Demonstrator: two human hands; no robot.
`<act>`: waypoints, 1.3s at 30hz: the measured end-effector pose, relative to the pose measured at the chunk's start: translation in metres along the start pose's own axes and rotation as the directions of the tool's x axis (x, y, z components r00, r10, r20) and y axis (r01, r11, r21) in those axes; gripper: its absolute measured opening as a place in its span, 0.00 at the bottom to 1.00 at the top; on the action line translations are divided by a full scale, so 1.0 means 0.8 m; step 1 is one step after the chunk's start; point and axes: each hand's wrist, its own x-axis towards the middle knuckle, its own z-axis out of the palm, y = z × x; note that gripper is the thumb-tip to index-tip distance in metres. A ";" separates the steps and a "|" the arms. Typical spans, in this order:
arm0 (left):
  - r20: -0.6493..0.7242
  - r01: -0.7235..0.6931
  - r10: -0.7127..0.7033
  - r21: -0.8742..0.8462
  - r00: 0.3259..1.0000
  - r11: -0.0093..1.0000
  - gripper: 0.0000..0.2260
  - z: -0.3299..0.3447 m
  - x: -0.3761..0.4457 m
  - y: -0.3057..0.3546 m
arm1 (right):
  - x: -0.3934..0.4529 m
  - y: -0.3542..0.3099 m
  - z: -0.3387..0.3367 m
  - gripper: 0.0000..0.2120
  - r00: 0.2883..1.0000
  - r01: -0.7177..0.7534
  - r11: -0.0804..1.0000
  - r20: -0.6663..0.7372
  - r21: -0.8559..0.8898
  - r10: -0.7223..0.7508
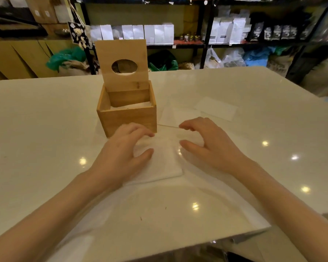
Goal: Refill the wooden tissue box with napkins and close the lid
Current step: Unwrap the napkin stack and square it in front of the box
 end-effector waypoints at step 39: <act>-0.031 -0.165 0.164 -0.334 0.986 0.928 0.02 0.093 0.138 0.078 | -0.049 0.075 -0.051 0.04 0.793 -0.333 0.856 -0.374 0.396 0.481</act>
